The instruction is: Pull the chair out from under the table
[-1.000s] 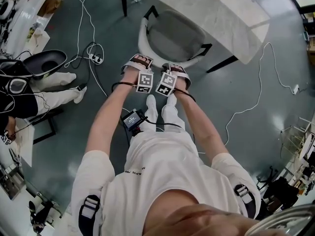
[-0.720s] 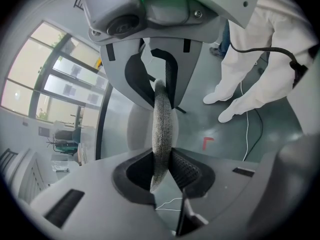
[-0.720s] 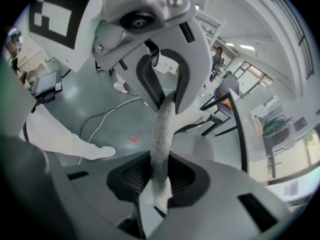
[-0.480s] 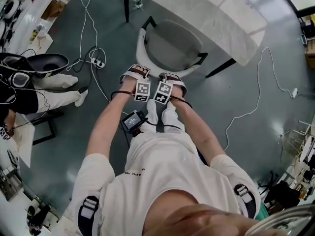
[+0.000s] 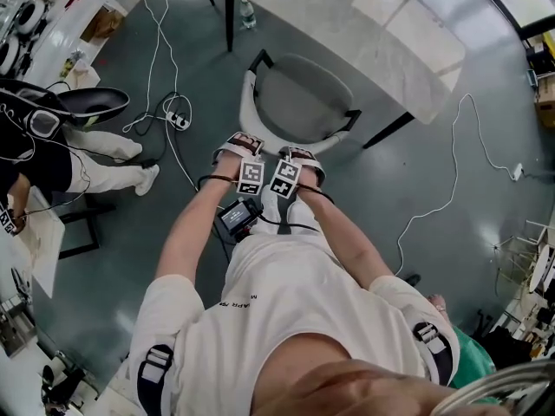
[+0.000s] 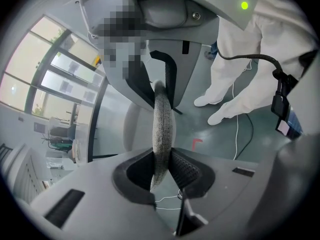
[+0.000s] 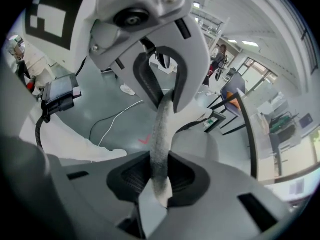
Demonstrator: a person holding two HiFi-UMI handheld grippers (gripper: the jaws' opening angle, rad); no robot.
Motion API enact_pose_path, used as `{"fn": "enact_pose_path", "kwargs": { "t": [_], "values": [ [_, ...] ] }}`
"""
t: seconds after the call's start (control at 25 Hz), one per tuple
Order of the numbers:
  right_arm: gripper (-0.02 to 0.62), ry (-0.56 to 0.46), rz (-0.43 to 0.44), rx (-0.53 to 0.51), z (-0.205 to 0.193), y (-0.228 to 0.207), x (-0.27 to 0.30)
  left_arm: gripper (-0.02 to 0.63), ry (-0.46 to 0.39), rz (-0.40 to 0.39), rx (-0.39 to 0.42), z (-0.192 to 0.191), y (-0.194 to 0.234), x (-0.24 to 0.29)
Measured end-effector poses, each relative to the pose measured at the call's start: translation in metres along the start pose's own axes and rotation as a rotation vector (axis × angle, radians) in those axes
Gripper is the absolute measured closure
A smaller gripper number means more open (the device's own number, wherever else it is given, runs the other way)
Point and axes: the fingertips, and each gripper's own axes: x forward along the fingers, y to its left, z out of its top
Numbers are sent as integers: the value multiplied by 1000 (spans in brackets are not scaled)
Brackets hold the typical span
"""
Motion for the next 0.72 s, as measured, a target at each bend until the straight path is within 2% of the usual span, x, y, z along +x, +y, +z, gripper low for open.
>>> {"fn": "enact_pose_path", "kwargs": {
  "t": [0.44, 0.72],
  "values": [
    [509, 9, 50, -20, 11, 49, -9, 528, -2, -33, -11, 4, -43, -22],
    [506, 21, 74, -15, 17, 58, -13, 528, -6, -56, -34, 0, -52, -29]
  ]
}}
